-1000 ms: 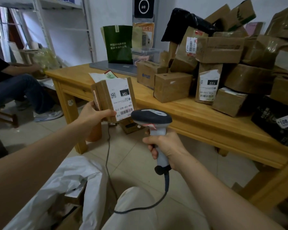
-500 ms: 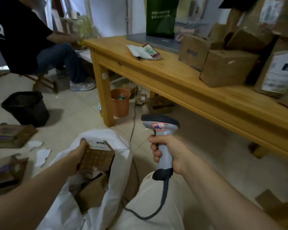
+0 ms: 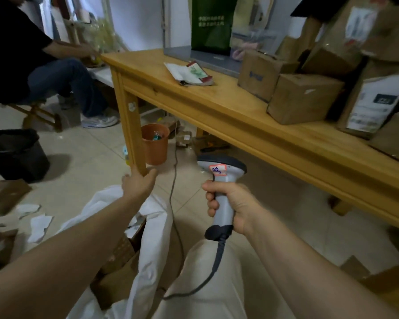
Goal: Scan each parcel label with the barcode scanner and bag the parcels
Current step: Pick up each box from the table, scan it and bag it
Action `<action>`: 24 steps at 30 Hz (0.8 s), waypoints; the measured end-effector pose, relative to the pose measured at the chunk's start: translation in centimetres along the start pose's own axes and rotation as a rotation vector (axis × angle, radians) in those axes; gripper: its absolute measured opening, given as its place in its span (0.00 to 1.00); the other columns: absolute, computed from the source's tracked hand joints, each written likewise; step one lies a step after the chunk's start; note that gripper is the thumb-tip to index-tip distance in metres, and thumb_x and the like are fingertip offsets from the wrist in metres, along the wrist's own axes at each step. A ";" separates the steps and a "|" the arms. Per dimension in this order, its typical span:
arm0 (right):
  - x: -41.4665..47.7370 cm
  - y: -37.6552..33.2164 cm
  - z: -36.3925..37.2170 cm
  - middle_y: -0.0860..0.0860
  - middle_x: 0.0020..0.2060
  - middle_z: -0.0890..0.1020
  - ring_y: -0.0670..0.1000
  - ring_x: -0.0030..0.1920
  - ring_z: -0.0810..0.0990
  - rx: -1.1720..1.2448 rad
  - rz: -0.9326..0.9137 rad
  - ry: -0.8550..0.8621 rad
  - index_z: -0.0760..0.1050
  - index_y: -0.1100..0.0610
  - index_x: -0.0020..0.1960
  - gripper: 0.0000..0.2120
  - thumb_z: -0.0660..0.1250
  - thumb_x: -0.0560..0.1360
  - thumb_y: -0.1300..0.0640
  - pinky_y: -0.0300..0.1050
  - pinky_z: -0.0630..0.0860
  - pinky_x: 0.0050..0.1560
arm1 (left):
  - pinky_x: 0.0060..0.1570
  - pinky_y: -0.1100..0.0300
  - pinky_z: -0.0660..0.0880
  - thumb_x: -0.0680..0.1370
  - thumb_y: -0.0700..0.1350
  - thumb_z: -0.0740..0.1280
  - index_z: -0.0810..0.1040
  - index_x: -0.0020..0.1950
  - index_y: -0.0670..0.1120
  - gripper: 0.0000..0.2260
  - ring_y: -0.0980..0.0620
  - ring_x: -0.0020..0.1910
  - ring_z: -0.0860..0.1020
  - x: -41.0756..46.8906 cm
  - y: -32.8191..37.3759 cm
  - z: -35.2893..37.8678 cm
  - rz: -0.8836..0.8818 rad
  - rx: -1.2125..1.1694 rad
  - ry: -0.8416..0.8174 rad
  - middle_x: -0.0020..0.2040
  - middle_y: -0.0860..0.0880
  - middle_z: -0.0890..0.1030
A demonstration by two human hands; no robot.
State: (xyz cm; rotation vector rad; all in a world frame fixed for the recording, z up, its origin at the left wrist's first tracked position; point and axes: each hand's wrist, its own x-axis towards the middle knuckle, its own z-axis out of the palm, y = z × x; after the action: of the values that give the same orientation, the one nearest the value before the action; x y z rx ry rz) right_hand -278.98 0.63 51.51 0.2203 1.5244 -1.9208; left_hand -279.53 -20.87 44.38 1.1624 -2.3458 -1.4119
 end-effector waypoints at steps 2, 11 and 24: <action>-1.6 -1.6 -0.8 0.54 0.27 0.75 0.47 0.22 0.69 0.011 -0.063 0.020 0.75 0.61 0.43 0.06 0.70 0.70 0.68 0.38 0.71 0.25 | 0.67 0.44 0.67 0.75 0.60 0.63 0.63 0.74 0.50 0.30 0.37 0.68 0.67 -1.2 4.6 1.5 0.180 -0.002 -0.041 0.70 0.38 0.66; -8.9 -9.4 -7.4 0.54 0.25 0.77 0.49 0.23 0.73 0.050 -0.358 0.217 0.75 0.62 0.41 0.03 0.69 0.72 0.66 0.40 0.73 0.25 | 0.67 0.50 0.64 0.77 0.54 0.66 0.57 0.78 0.48 0.33 0.42 0.73 0.62 -9.4 22.5 8.1 0.640 0.001 -0.170 0.74 0.42 0.61; -10.6 -12.2 -13.7 0.54 0.27 0.77 0.49 0.24 0.73 0.126 -0.453 0.273 0.77 0.61 0.48 0.07 0.70 0.71 0.67 0.40 0.73 0.26 | 0.67 0.44 0.69 0.68 0.41 0.78 0.50 0.76 0.44 0.47 0.40 0.69 0.67 -7.1 31.9 14.8 0.507 -0.123 -0.299 0.71 0.41 0.65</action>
State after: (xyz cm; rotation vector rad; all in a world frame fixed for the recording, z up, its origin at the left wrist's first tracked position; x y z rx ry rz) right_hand -281.71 18.54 62.61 0.2121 1.7441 -2.4279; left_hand -299.11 1.99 63.93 0.2976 -2.4493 -1.5790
